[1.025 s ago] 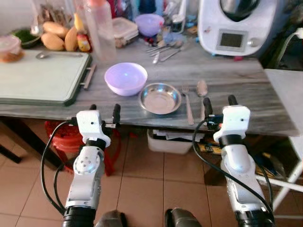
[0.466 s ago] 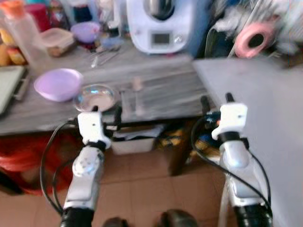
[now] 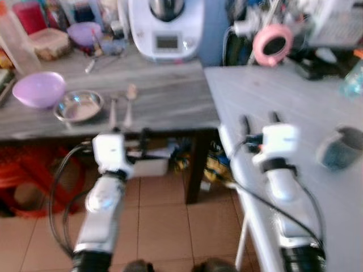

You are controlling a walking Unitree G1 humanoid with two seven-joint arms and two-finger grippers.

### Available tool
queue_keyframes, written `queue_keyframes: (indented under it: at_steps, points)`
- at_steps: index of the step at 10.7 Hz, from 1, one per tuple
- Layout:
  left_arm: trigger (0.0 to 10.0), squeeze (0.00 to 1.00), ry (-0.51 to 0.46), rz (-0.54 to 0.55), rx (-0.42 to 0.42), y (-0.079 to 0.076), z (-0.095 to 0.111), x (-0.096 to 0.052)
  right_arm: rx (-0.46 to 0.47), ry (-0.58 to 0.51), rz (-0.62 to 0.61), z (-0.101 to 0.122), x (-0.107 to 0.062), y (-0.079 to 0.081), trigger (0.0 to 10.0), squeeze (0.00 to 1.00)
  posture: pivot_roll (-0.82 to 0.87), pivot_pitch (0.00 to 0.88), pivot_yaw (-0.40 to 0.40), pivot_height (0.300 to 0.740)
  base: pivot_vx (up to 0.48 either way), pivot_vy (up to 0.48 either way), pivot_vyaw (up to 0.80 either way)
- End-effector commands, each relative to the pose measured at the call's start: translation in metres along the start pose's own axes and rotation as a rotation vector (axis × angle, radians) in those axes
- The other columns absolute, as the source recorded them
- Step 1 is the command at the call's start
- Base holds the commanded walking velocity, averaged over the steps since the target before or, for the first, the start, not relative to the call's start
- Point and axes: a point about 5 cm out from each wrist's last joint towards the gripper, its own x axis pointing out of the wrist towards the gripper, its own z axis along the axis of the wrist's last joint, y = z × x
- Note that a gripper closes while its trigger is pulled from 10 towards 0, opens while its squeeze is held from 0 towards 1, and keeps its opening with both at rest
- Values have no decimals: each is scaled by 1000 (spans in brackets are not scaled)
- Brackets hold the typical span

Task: Setting the table

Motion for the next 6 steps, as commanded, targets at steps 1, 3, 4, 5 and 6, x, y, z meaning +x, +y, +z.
queue_keyframes:
  at_steps: [1,3,4,5,6]
  points:
    - [10000,0,-8,-23,-5,-6,3,3,-15,-1,-22,2,0,-8,10000,0,-70,63,39,740,0,-364,-581]
    - [10000,0,0,-18,-17,-6,2,2,-12,-1,-24,2,1,-8,10000,0,-67,71,40,740,0,-180,-291]
    - [10000,0,2,-19,-16,-5,2,0,-10,1,-25,3,1,-7,10000,0,-65,74,40,740,0,0,0]
    - [10000,0,1,-19,-14,-4,3,0,-11,3,-25,3,1,-7,10000,0,-65,77,40,740,0,0,0]
    - [10000,0,2,-21,-12,-4,3,0,-12,8,-26,2,1,-8,10000,0,-65,81,41,740,0,0,0]
